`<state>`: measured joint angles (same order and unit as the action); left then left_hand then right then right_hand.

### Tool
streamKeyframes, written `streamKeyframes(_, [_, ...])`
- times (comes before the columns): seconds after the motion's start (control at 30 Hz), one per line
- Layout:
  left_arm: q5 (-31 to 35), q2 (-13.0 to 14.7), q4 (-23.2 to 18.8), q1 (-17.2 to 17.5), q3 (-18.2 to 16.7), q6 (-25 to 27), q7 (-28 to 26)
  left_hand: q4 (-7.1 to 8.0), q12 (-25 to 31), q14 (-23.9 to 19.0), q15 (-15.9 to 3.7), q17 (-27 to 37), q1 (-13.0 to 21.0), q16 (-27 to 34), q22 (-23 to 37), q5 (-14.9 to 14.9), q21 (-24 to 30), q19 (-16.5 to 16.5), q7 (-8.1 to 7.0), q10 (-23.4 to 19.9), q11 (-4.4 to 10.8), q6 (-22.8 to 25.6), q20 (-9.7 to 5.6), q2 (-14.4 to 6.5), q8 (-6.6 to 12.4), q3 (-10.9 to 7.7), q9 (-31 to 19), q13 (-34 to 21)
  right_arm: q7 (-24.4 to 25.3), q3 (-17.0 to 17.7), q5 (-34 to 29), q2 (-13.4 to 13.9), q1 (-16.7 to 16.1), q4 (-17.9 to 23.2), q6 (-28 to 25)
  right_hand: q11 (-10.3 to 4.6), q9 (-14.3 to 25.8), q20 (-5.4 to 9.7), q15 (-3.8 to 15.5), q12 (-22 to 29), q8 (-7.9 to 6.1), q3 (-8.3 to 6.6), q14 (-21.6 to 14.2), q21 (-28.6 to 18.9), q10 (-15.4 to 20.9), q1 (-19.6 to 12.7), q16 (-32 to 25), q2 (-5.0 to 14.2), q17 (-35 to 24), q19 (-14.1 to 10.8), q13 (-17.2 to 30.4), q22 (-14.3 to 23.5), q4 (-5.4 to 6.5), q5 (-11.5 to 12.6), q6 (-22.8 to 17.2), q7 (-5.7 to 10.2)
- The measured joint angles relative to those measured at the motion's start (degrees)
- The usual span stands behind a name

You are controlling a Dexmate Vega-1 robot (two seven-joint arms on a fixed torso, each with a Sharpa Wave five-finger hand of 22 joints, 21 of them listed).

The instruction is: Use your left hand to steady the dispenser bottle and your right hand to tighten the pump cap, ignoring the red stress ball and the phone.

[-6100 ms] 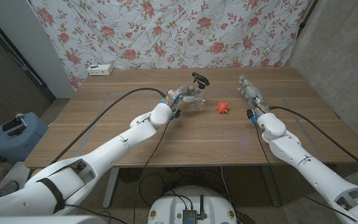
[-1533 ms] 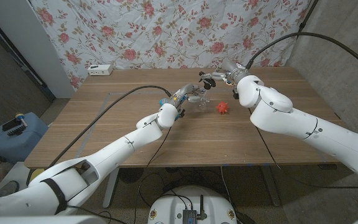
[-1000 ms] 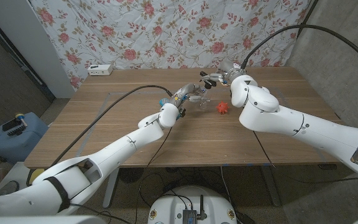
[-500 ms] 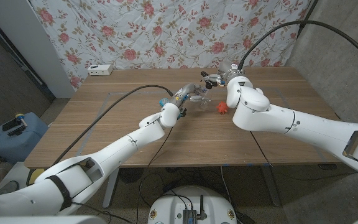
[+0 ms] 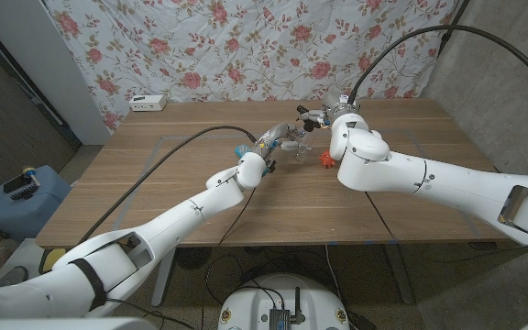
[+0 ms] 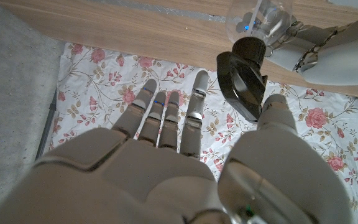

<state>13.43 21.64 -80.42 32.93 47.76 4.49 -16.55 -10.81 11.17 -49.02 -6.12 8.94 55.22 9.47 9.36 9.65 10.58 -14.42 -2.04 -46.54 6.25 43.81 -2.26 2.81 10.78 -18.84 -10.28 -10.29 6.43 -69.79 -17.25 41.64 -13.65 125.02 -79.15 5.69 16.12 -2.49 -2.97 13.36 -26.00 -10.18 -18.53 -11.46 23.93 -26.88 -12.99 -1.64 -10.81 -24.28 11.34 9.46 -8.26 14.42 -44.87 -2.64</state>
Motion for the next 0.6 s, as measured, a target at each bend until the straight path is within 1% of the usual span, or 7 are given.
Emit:
streamKeyframes(0.07, [0.0,0.0,0.0,0.0,0.0,0.0,0.0,0.0,0.0,0.0,0.0,0.0,0.0,0.0,0.0,0.0,0.0,0.0,0.0,0.0,0.0,0.0,0.0,0.0,-0.03,0.0,0.0,0.0,0.0,0.0,0.0,-0.2,0.0,-0.2,0.0,-0.36,0.0,0.24,0.21,0.0,-0.48,-0.18,-0.2,0.0,0.4,0.0,0.0,0.0,0.0,-0.2,0.0,0.0,0.18,0.0,-1.0,-0.12])
streamKeyframes(0.17, [-0.1,0.0,0.0,0.0,0.0,0.0,0.0,0.0,0.0,0.0,0.01,0.0,0.0,0.0,0.0,0.0,0.0,0.0,0.0,0.0,0.0,0.0,0.0,0.0,-0.06,0.0,0.0,0.0,-0.1,0.0,-0.6,-0.5,0.0,-0.5,-0.4,-0.17,0.3,0.44,0.1,0.0,-1.22,-0.18,-0.7,0.0,0.7,0.0,0.0,0.0,-0.3,-0.4,0.0,0.0,0.18,0.0,-2.3,0.18])
streamKeyframes(0.23, [-0.1,0.0,0.0,0.1,0.0,0.0,0.0,-0.15,-0.1,0.0,0.01,0.0,0.0,0.0,0.0,0.0,0.0,0.0,0.0,0.0,0.0,0.0,0.0,0.0,-0.09,-0.15,0.0,0.0,-0.3,0.0,-1.1,-0.8,-0.3,-0.7,-0.4,-0.34,0.4,0.44,0.1,0.0,-1.71,-0.18,-0.7,0.0,1.1,0.0,0.0,0.0,-0.3,-0.4,0.0,0.0,0.19,0.0,-3.3,0.41])
streamKeyframes(0.27, [-0.1,0.0,0.1,0.1,0.0,0.0,0.0,-0.23,-0.2,0.0,0.0,0.0,0.0,-0.1,0.0,0.0,0.0,0.0,0.0,0.0,0.0,0.0,0.0,0.0,-0.09,-0.23,0.0,0.0,-0.9,0.0,-2.4,-1.0,-0.4,-0.8,-0.5,-0.28,0.5,0.44,0.3,0.0,-1.97,-0.37,-0.9,0.0,1.2,0.0,0.0,0.0,-0.3,-0.4,0.0,0.0,0.37,0.0,-3.8,0.49])
streamKeyframes(0.43, [-0.2,0.0,0.1,0.1,0.1,0.0,0.0,-0.23,-0.2,-0.1,-0.12,0.0,0.0,0.1,0.0,0.0,0.0,0.0,0.0,0.0,0.0,0.0,0.0,0.0,-0.22,-0.23,0.0,0.0,-4.1,0.4,-5.9,-1.8,-1.2,-1.5,-0.6,-0.58,0.8,0.65,0.52,0.0,-3.1,-0.38,-1.1,0.0,1.5,0.2,0.0,0.18,-0.3,-0.7,0.0,0.0,0.38,0.0,-5.6,0.7])
streamKeyframes(0.53, [-0.3,0.0,0.1,0.1,0.1,0.0,0.0,-0.23,-0.2,-0.1,-0.12,0.0,0.0,0.1,0.0,-0.1,0.0,0.0,0.0,0.0,0.0,0.0,0.0,0.0,-0.24,-0.23,0.0,0.0,-6.3,0.8,-8.8,-2.3,-1.8,-2.0,-0.7,-0.81,1.0,0.74,0.71,0.0,-3.37,-0.38,-1.3,0.0,1.7,0.3,0.0,0.33,-0.3,-0.7,0.0,0.0,0.38,0.0,-6.2,0.91])
streamKeyframes(0.6, [-0.3,-0.1,0.1,0.1,0.1,0.0,0.0,-0.23,-0.2,-0.1,-0.12,0.0,0.0,0.1,0.0,0.0,0.0,0.0,0.0,0.0,0.0,0.0,0.0,0.0,-0.25,-0.23,0.0,0.0,-8.0,1.0,-10.9,-2.7,-2.1,-2.4,-0.7,-0.89,1.1,1.02,0.71,0.0,-3.7,-0.38,-1.3,0.0,1.8,0.3,0.0,0.33,-0.5,-1.0,0.0,0.0,0.38,0.0,-6.9,0.7])
